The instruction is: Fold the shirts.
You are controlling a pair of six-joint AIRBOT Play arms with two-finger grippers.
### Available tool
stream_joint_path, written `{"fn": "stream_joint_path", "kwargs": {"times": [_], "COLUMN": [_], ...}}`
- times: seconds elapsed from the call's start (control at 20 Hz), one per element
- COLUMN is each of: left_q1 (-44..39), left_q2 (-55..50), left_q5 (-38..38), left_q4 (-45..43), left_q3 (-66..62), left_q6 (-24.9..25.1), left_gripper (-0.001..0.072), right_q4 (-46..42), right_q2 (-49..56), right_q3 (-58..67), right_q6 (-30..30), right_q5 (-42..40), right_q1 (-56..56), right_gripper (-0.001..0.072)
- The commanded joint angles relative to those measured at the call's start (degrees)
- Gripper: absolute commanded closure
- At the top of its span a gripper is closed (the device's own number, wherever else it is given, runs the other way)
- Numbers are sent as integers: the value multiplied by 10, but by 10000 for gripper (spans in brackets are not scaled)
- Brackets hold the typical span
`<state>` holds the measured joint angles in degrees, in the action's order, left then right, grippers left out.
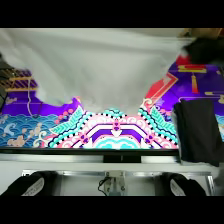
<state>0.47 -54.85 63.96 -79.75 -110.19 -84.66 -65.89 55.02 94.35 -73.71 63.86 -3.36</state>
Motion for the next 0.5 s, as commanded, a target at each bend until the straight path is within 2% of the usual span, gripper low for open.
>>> {"fn": "stream_joint_path", "kwargs": {"times": [0.0, 0.05, 0.15, 0.45], "left_q1": [0, 0, 1, 1], "left_q2": [62, 77, 96, 101], "left_q5": [-134, -169, -182, -46], "left_q4": [20, 20, 2, -122], "left_q3": [-106, -101, -92, -40], "left_q6": [-13, -6, 6, 7], "left_gripper": [672, 672, 672, 672], "right_q4": [-27, -45, -77, -126], "right_q2": [-82, -96, -110, -65], "right_q3": [106, 108, 108, 108], "right_q6": [14, 15, 13, 3], "right_q5": [-68, -68, -40, 114], "right_q1": [-12, -12, -12, -12], "right_gripper": [647, 647, 647, 647]}}
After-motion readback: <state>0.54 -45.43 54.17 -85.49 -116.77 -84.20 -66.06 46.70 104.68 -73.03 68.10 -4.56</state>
